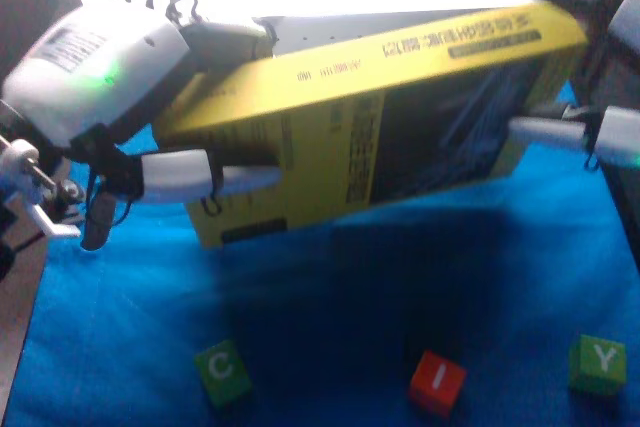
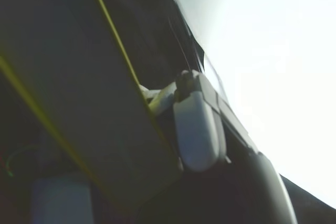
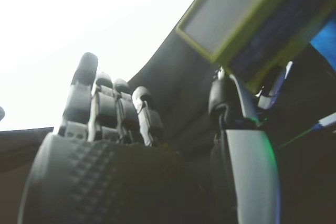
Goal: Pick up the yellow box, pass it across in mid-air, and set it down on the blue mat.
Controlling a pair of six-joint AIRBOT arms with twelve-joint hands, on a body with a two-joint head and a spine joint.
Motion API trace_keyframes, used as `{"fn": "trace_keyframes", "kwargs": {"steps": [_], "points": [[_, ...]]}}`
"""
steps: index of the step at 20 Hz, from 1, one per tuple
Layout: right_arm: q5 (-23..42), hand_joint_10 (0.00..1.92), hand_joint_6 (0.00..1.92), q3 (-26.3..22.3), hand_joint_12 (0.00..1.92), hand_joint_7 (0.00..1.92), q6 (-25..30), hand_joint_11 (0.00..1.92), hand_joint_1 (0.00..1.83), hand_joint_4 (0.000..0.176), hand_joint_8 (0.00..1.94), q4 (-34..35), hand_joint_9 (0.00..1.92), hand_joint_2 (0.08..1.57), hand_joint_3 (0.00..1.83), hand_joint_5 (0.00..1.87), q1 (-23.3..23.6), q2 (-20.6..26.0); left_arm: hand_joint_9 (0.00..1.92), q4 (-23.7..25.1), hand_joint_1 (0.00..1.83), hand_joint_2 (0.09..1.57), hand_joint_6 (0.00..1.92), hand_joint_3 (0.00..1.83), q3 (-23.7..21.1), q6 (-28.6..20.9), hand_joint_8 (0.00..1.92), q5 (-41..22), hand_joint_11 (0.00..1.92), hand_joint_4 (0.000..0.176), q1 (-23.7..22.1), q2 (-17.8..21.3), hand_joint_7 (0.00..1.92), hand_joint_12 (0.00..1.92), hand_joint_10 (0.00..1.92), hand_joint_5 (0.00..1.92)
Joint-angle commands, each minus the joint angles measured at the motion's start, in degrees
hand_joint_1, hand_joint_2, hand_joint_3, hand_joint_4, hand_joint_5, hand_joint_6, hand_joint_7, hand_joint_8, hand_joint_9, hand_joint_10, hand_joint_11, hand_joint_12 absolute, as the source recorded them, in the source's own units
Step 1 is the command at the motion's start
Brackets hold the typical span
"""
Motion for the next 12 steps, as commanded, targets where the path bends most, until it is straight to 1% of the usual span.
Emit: {"fn": "trace_keyframes", "kwargs": {"steps": [1,2,3,4,5,6,8,9,10,11,12], "points": [[6.8,0.0,0.0,0.3,0.0,0.0,-0.3,0.0,0.7,0.039,0.0,1.0,0.0,1.11,0.0,0.0,0.6,0.2,1.65,2.1,1.39,1.21,1.92,0.01,-0.6,-0.7,1.92,-11.6,1.69,0.176,-1.2,0.4,1.51,1.92,1.92,1.26],[6.5,0.0,0.0,0.3,0.01,0.0,-0.3,0.02,0.62,0.0,0.0,0.9,0.0,1.1,0.0,0.0,0.6,0.2,1.58,3.0,1.35,1.22,1.92,0.01,-0.8,-0.6,1.92,-14.4,1.63,0.175,-1.3,0.7,1.42,1.92,1.92,1.19],[6.5,0.0,0.0,0.3,0.01,0.0,-0.3,0.02,0.62,0.0,0.0,0.8,0.0,1.1,0.0,0.0,0.6,0.2,1.58,3.1,1.35,1.22,1.92,0.01,-0.9,-0.6,1.92,-14.8,1.63,0.175,-1.3,0.7,1.42,1.92,1.92,1.19],[6.4,0.0,0.0,0.3,0.01,0.0,-0.3,0.01,0.61,0.0,0.0,0.7,0.0,1.1,0.0,0.0,0.6,0.2,1.54,3.7,1.32,1.22,1.92,0.01,-1.0,-0.6,1.92,-15.6,1.61,0.174,-1.4,0.7,1.34,1.92,1.92,1.09],[6.4,0.0,0.0,0.3,0.0,0.0,-0.3,0.0,0.62,0.014,0.0,0.7,0.0,1.1,0.0,0.0,0.6,0.2,1.53,4.3,1.38,1.2,1.92,0.0,-1.1,-0.6,1.92,-16.1,1.6,0.173,-1.5,0.8,1.32,1.92,1.92,1.18],[6.4,0.0,0.0,0.4,0.0,0.0,-0.3,0.0,0.63,0.015,0.0,0.7,0.0,1.1,0.0,0.0,0.8,0.1,1.53,5.1,1.42,1.19,1.92,0.0,-1.3,-0.6,1.92,-16.4,1.6,0.171,-1.8,0.8,1.32,1.92,1.92,1.2],[6.4,0.0,0.0,0.5,0.0,0.0,-0.3,0.0,0.59,0.016,0.0,0.6,0.0,1.1,0.0,0.0,1.1,-0.1,1.53,5.5,1.43,1.19,1.92,0.0,-1.4,-0.6,1.92,-17.0,1.6,0.17,-1.9,0.7,1.32,1.92,1.92,1.21],[6.2,0.0,0.0,0.6,0.0,0.0,-0.3,0.0,0.58,0.025,0.0,0.5,0.0,1.1,0.0,0.0,1.2,-0.3,1.53,5.6,1.43,1.19,1.92,0.0,-1.5,-0.6,1.92,-17.1,1.6,0.17,-2.0,0.7,1.32,1.92,1.92,1.21],[5.9,0.0,0.0,0.7,0.0,0.0,-0.3,0.0,0.58,0.028,0.0,0.4,0.0,1.1,0.0,0.0,1.3,-0.5,1.53,5.7,1.43,1.19,1.92,0.0,-1.5,-0.6,1.92,-17.3,1.6,0.169,-2.1,0.6,1.32,1.92,1.92,1.21],[5.2,0.05,0.02,0.9,0.37,0.15,-0.3,0.0,0.68,0.004,0.03,0.4,0.1,1.11,0.0,0.11,1.4,-0.9,1.53,5.8,1.43,1.19,1.92,0.0,-1.6,-0.6,1.92,-17.6,1.6,0.169,-2.1,0.6,1.32,1.92,1.92,1.21],[4.0,0.1,0.05,1.2,0.71,0.32,-0.3,0.0,0.75,0.0,0.06,0.4,0.21,1.1,0.0,0.24,1.6,-1.4,1.53,5.8,1.41,1.2,1.92,0.0,-1.6,-0.6,1.92,-18.1,1.6,0.167,-2.1,0.5,1.32,1.92,1.92,1.21]]}}
